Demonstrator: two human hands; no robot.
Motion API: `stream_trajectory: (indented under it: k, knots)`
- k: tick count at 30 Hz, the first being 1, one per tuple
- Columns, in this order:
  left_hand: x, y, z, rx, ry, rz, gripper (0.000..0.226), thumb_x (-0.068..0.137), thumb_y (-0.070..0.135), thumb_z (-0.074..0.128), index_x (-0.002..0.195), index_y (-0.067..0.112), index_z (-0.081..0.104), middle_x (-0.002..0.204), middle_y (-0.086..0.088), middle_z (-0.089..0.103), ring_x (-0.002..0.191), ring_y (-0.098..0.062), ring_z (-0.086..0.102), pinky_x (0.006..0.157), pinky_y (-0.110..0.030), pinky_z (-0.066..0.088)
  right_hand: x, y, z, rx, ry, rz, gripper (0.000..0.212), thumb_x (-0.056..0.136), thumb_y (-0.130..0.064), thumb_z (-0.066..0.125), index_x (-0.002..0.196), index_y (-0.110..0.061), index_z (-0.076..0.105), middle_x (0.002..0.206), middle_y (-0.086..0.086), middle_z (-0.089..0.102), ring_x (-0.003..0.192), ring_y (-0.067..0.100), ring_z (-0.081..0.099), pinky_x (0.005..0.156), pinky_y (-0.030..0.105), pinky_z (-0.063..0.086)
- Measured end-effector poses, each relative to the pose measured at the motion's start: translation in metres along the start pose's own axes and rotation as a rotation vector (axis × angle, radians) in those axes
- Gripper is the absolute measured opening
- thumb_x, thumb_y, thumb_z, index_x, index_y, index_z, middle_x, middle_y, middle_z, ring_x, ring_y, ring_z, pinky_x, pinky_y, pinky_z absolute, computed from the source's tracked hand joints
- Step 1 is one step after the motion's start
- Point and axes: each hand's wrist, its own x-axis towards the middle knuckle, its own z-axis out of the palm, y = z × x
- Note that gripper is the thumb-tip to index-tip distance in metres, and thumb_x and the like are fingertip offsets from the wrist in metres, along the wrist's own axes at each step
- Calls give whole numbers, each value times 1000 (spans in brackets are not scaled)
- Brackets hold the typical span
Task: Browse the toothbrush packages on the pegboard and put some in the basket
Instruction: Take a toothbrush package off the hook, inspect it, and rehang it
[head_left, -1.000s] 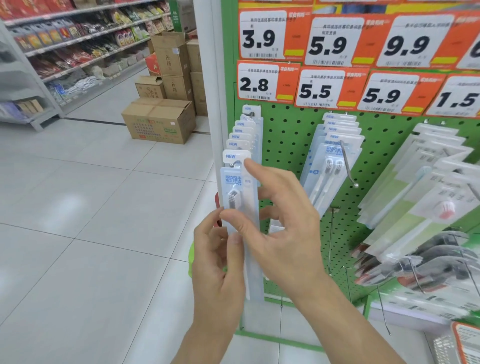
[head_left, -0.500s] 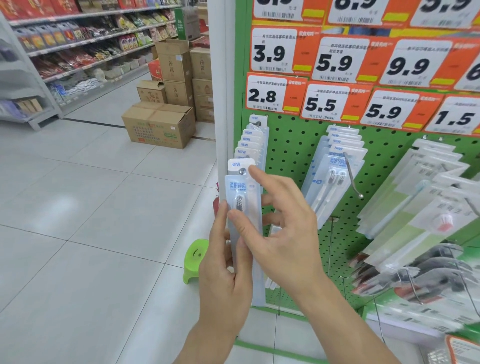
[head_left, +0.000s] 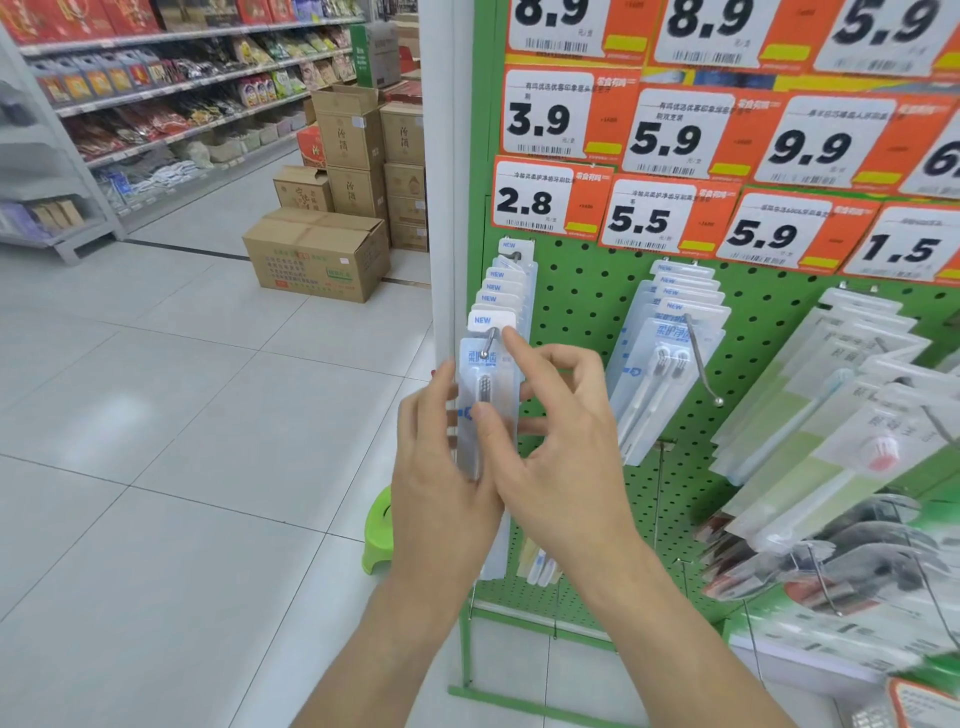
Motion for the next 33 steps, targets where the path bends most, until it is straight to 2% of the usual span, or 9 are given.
stream_trajectory:
  k: [4, 8, 12, 15, 18, 24, 27, 30, 33]
  knots:
    - [18, 11, 3, 27, 14, 72, 61, 88, 29, 76, 143, 25, 49, 120, 8, 53, 102, -7, 62, 78, -41, 57, 6, 0, -3, -90, -7, -11, 53, 93, -34, 64, 144, -30, 53, 121, -4, 43, 102, 15, 60, 89, 35, 54]
    - [33, 16, 6, 91, 48, 113, 50, 86, 27, 78, 132, 23, 57, 115, 7, 56, 94, -2, 61, 74, -35, 54, 14, -4, -6, -208, 52, -68, 37, 98, -32, 63, 134, -24, 61, 117, -4, 44, 107, 9, 53, 89, 26, 49]
    - [43, 16, 9, 130, 91, 158, 41, 88, 27, 75, 126, 18, 61, 114, 4, 58, 94, -4, 58, 76, -27, 50, 41, -3, -12, -148, 196, -76, 20, 103, -18, 53, 118, -14, 65, 114, -1, 49, 105, 10, 56, 92, 29, 48]
    - [46, 17, 10, 140, 118, 177, 41, 89, 25, 76, 127, 16, 62, 113, 2, 58, 97, -5, 58, 79, -25, 50, 73, 7, -10, -175, 284, -83, 22, 103, -9, 49, 115, -10, 67, 112, 2, 57, 100, 10, 57, 89, 22, 45]
    - [47, 17, 11, 142, 128, 187, 41, 90, 25, 75, 127, 16, 63, 112, 2, 58, 96, -9, 60, 79, -26, 50, 104, 21, -2, -231, 274, -47, 25, 100, -5, 50, 114, -10, 70, 109, 5, 65, 100, 15, 59, 83, 17, 37]
    - [48, 17, 12, 143, 123, 177, 42, 89, 27, 76, 128, 16, 63, 113, 2, 58, 95, -10, 60, 79, -25, 50, 134, 31, 5, -283, 193, 31, 33, 94, 2, 53, 117, -10, 73, 110, 7, 69, 96, 16, 60, 89, 25, 45]
    - [50, 17, 10, 154, 101, 176, 42, 89, 29, 75, 128, 17, 63, 115, 2, 57, 98, -12, 61, 80, -30, 52, 140, 34, 5, -330, 188, 21, 23, 91, 0, 56, 99, -8, 76, 98, 13, 73, 90, 28, 66, 85, 44, 55]
    - [51, 17, 9, 153, 98, 176, 42, 88, 28, 76, 127, 17, 63, 116, 2, 57, 99, -12, 61, 80, -31, 51, 144, 34, 4, -375, 180, 37, 16, 93, -14, 66, 102, -22, 77, 95, 0, 70, 84, 21, 65, 79, 42, 56]
    - [53, 17, 9, 147, 94, 175, 43, 87, 27, 77, 127, 17, 64, 116, 3, 57, 97, -11, 60, 79, -29, 51, 147, 33, 2, -405, 180, 40, 12, 93, -19, 69, 101, -23, 77, 98, -2, 68, 86, 19, 65, 79, 37, 54]
